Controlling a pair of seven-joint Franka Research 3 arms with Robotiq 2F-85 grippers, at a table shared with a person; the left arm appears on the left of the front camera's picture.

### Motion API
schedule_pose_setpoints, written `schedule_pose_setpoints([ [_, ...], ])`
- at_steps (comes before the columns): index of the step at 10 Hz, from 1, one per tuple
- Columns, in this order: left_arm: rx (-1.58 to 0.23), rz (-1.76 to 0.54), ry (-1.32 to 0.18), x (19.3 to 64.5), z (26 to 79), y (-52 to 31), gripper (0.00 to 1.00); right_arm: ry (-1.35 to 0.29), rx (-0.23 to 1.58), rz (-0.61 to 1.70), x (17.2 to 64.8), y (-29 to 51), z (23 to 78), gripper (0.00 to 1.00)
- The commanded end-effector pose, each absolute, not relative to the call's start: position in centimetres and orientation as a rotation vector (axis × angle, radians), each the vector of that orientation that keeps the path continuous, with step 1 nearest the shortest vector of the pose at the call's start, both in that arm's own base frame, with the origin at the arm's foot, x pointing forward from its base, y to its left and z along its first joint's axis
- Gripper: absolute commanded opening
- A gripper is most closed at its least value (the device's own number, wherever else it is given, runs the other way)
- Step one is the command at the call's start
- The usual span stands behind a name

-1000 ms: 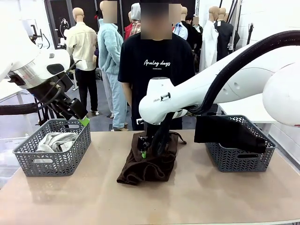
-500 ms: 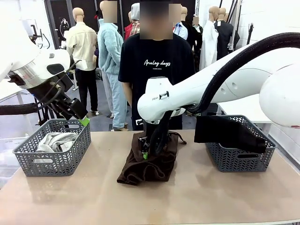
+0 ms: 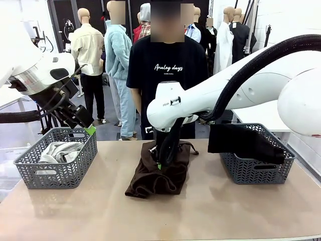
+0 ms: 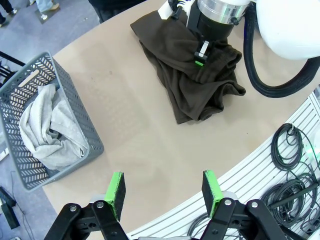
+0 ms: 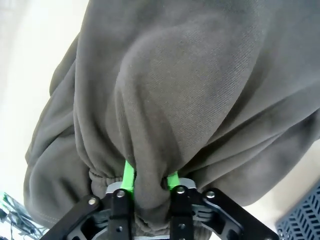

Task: Sort the tops and bottoms.
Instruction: Lift clothes from the center of the table with your right hand.

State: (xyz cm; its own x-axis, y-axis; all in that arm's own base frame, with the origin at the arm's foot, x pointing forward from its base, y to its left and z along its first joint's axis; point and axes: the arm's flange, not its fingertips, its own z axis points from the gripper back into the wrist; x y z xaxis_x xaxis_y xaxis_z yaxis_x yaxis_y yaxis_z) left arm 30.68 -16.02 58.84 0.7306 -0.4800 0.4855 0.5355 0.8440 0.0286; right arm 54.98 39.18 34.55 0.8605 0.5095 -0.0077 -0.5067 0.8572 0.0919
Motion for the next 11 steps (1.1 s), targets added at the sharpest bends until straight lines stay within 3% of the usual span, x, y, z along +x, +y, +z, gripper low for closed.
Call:
schedule_pose_setpoints([
  [1,-0.118,-0.558,-0.507,30.9,59.0,-16.0,0.80,0.065,0.084,0.500,54.6,39.0,34.4,0.00],
  [5,-0.118,-0.558,-0.507,30.9,59.0,-16.0,0.80,-0.049,0.146,0.508,54.6,38.4,37.2,0.00],
  [9,-0.118,-0.558,-0.507,30.9,59.0,-16.0,0.80,-0.377,0.022,0.501,50.9,37.3,51.2,0.00],
  [11,-0.118,-0.558,-0.507,30.9,59.0,-16.0,0.80,-0.503,-0.034,0.512,48.2,37.4,55.7,0.00],
])
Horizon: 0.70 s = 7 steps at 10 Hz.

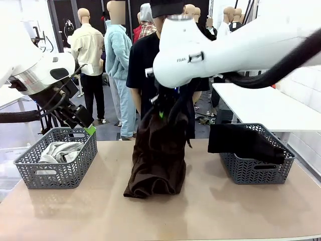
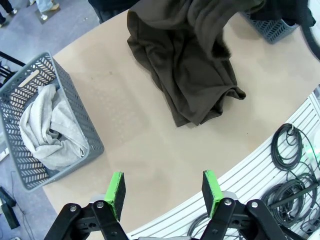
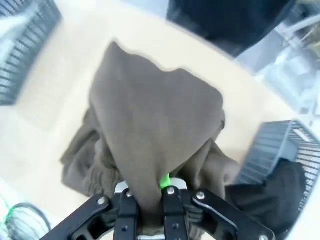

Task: Sort the tops and bottoms.
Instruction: Lift clothes from the center of the table with your right hand.

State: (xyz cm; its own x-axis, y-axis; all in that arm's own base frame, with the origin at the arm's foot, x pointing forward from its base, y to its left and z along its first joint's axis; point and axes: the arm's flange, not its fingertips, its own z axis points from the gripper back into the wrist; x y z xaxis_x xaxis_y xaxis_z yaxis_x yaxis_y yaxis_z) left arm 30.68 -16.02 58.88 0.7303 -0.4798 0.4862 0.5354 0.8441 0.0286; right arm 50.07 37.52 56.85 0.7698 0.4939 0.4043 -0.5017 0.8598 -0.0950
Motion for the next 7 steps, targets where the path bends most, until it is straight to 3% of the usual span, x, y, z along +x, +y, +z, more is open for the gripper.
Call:
schedule_pose_setpoints([
  [1,-0.118,-0.558,-0.507,30.9,59.0,-16.0,0.80,-0.548,-0.043,0.519,47.1,37.7,57.2,0.00],
  [2,-0.118,-0.558,-0.507,30.9,59.0,-16.0,0.80,-0.433,0.019,0.540,50.1,37.5,56.9,0.00],
  [7,-0.118,-0.558,-0.507,30.9,59.0,-16.0,0.80,-0.428,-0.009,0.528,50.0,37.4,55.8,0.00],
])
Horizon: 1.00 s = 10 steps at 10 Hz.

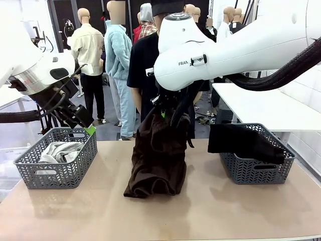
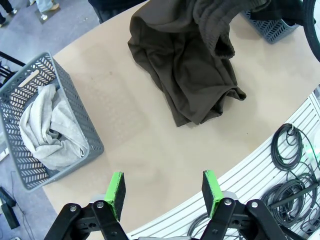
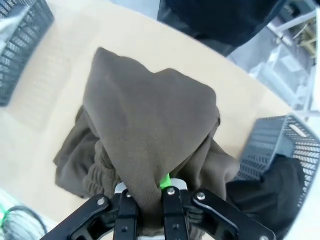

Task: Sort the tops and bottoms.
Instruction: Lift clothes from the center of the table with your right hand.

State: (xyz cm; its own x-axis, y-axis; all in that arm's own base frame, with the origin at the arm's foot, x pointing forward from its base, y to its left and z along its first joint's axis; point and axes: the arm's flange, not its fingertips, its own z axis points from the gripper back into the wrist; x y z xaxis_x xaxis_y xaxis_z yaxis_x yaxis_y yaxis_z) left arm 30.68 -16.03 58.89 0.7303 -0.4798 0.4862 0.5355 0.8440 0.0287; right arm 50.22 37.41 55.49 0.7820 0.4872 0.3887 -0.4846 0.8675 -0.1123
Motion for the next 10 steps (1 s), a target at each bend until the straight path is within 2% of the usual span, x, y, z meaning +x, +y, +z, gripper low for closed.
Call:
schedule_pose_setpoints([
  [1,-0.118,-0.558,-0.507,30.9,59.0,-16.0,0.80,-0.485,-0.078,0.532,49.8,37.7,57.7,0.00],
  [3,-0.118,-0.558,-0.507,30.9,59.0,-16.0,0.80,-0.687,-0.203,0.503,49.9,37.3,65.8,0.00],
  [5,-0.118,-0.558,-0.507,30.9,59.0,-16.0,0.80,-0.881,-0.256,0.485,49.4,37.0,73.3,0.00],
  [10,-0.118,-0.558,-0.507,30.9,59.0,-16.0,0.80,-1.180,-0.361,0.476,45.1,38.7,83.9,0.00],
])
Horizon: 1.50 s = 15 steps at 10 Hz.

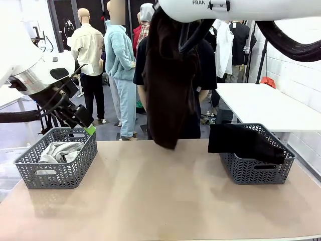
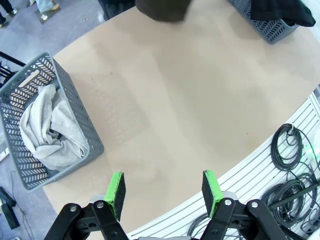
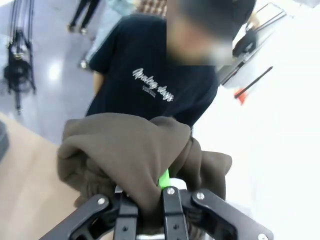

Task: Sort the tops and bottoms.
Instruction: Lift clothes from the center of the table with your right hand.

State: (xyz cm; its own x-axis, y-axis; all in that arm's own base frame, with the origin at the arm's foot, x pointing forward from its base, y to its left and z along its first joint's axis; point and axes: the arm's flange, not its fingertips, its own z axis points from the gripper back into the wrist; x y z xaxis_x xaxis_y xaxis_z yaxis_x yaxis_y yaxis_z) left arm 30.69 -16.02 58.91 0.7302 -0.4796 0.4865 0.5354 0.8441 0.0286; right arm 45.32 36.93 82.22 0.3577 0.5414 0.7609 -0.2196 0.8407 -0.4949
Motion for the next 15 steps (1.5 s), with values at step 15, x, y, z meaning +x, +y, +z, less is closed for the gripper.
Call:
schedule_pose_setpoints([
  [15,-0.118,-0.558,-0.507,30.9,59.0,-16.0,0.80,-1.186,-0.361,0.515,43.3,37.8,84.8,0.00],
])
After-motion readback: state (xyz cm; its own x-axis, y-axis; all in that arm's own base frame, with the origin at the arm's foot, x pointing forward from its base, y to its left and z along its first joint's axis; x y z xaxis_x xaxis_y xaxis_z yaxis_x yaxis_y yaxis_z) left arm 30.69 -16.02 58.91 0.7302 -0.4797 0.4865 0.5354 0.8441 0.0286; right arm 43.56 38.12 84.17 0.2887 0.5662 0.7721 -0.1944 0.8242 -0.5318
